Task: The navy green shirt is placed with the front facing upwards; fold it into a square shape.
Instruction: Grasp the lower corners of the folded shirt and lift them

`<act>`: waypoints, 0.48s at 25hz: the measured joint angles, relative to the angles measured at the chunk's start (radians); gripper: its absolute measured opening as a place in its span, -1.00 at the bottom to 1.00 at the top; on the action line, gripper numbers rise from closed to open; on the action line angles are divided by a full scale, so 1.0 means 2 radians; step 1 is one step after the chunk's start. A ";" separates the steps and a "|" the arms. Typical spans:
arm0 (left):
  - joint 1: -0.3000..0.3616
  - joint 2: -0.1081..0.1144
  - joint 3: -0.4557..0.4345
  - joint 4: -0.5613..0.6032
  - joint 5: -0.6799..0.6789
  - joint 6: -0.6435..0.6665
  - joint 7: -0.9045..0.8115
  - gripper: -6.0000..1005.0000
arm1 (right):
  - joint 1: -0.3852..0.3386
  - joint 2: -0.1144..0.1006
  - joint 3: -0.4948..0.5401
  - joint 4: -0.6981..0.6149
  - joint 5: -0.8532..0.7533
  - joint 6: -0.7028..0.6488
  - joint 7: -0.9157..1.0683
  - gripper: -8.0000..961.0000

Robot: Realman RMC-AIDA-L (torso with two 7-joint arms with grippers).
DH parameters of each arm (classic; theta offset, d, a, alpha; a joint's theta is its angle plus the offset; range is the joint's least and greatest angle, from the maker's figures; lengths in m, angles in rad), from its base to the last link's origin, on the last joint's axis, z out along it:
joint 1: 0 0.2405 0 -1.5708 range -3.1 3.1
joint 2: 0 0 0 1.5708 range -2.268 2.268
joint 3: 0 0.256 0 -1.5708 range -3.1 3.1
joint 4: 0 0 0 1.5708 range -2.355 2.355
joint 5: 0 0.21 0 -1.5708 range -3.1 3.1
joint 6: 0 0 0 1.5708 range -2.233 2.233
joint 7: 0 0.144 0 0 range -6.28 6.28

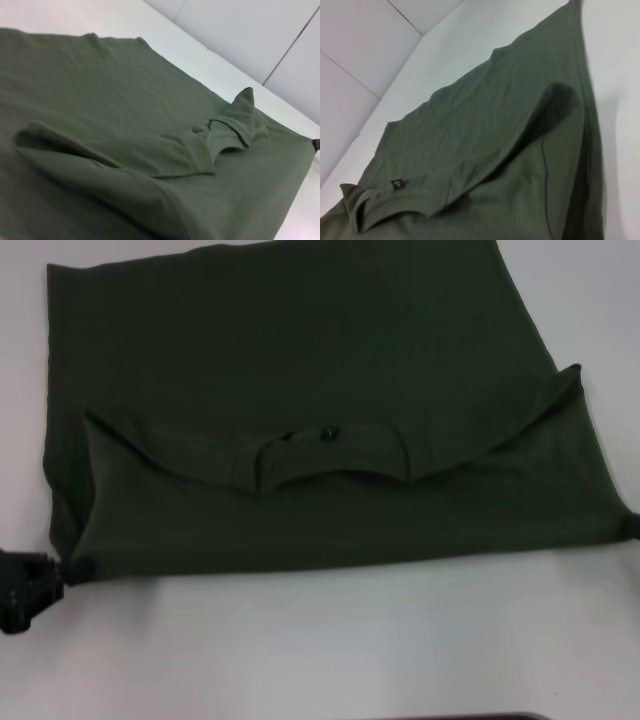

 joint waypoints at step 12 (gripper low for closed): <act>0.018 0.000 -0.021 -0.005 0.021 0.041 0.003 -0.97 | -0.027 0.003 0.016 0.003 0.000 -0.027 -0.032 -0.94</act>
